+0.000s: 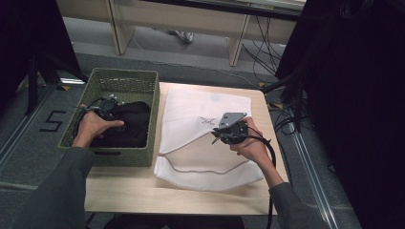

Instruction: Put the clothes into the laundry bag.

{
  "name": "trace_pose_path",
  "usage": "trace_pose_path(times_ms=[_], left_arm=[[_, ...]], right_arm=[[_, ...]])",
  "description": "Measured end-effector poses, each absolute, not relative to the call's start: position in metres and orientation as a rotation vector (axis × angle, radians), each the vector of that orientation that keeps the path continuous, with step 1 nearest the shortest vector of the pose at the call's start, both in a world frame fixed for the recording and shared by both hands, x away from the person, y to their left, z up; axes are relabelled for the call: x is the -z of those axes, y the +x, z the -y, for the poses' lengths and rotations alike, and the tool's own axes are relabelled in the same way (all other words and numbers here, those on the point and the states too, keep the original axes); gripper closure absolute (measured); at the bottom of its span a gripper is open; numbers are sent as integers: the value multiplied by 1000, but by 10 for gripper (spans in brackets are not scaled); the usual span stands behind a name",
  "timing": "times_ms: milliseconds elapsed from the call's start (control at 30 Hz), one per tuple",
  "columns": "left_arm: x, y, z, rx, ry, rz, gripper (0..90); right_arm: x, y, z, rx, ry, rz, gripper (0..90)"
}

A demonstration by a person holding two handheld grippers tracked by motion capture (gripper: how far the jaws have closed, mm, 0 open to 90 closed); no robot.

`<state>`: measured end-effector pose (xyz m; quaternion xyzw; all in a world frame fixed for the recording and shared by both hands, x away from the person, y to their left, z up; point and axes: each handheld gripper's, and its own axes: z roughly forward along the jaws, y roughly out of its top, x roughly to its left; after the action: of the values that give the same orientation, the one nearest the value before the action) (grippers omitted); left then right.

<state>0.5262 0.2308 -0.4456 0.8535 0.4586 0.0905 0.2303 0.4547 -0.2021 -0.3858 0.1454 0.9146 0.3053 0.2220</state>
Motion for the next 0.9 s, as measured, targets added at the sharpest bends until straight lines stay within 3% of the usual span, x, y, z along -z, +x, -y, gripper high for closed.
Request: trace_pose_path(times_ms=[167, 367, 500, 600, 700, 733, 767, 800, 867, 900], left_arm=[[458, 529, -228, -176, 2346, -1286, 115], [478, 533, -223, -222, 2432, -1293, 0], [483, 531, -219, -224, 2424, -1346, 0], [484, 533, -221, -244, 2472, -1290, 0], [484, 533, -220, -254, 2479, -1272, 181], [482, 532, -221, -246, 2479, -1257, 181], [481, 531, -221, -248, 2473, -1261, 348], [479, 531, -221, -245, 2476, -1253, 348], [477, 528, -226, -181, 2410, -1261, 577], [478, 527, -226, -171, 2400, -1253, 617]], right_arm=[[387, 454, 201, -837, 406, -2533, 848], [387, 453, 202, -816, 405, -2543, 848], [388, 453, 201, -833, 415, -2527, 848], [388, 453, 201, -820, 402, -2549, 848], [388, 452, 201, -824, 406, -2534, 848], [388, 452, 201, -821, 402, -2542, 848], [387, 453, 201, -819, 395, -2545, 848], [387, 452, 201, -821, 397, -2545, 848], [387, 453, 201, -811, 392, -2540, 848], [388, 453, 201, -822, 387, -2546, 848]])
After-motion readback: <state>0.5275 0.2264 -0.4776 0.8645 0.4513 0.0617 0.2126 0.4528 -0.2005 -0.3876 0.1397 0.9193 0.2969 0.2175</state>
